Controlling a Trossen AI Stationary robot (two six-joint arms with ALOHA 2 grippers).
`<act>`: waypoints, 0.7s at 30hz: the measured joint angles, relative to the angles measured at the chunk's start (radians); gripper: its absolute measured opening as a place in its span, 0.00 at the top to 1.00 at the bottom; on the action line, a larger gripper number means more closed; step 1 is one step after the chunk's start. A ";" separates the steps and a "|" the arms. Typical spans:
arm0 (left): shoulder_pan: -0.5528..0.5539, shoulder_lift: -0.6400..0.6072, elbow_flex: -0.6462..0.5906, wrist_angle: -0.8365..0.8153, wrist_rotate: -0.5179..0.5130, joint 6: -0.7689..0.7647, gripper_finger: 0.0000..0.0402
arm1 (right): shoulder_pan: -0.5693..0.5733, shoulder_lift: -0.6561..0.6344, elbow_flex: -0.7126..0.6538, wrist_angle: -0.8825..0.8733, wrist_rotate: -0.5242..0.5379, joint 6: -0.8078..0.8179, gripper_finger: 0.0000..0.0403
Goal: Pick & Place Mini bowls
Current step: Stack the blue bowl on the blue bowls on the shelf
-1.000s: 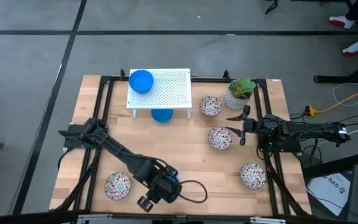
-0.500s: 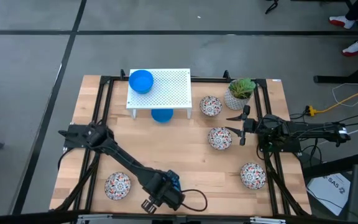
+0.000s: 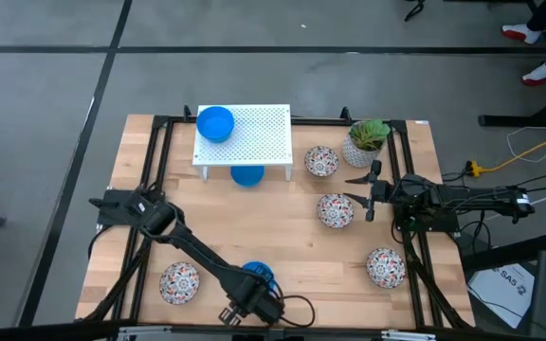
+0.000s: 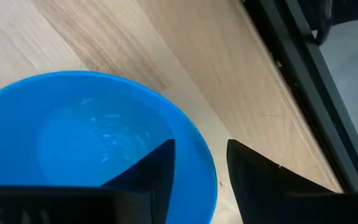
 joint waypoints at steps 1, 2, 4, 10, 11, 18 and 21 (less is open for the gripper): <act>-0.001 0.000 0.000 0.002 -0.004 0.000 0.66 | 0.000 0.000 0.000 0.000 0.000 0.000 0.55; -0.001 -0.001 0.000 0.000 -0.007 0.000 0.68 | 0.000 0.000 0.000 0.000 0.000 0.000 0.55; -0.001 -0.005 0.000 0.001 -0.009 -0.002 0.71 | 0.000 0.000 0.000 0.000 0.000 0.000 0.55; -0.001 -0.006 0.000 0.001 -0.003 -0.017 0.88 | 0.000 0.000 0.000 0.000 0.000 0.000 0.55; -0.001 -0.006 0.000 -0.001 -0.003 -0.018 0.92 | 0.000 0.000 0.000 0.000 0.000 0.000 0.55; 0.007 -0.011 0.001 0.001 0.006 -0.018 0.98 | 0.000 0.000 0.000 0.000 0.000 0.000 0.55; 0.013 -0.021 0.001 -0.006 -0.001 -0.021 0.99 | 0.000 0.000 0.000 0.000 0.000 0.000 0.55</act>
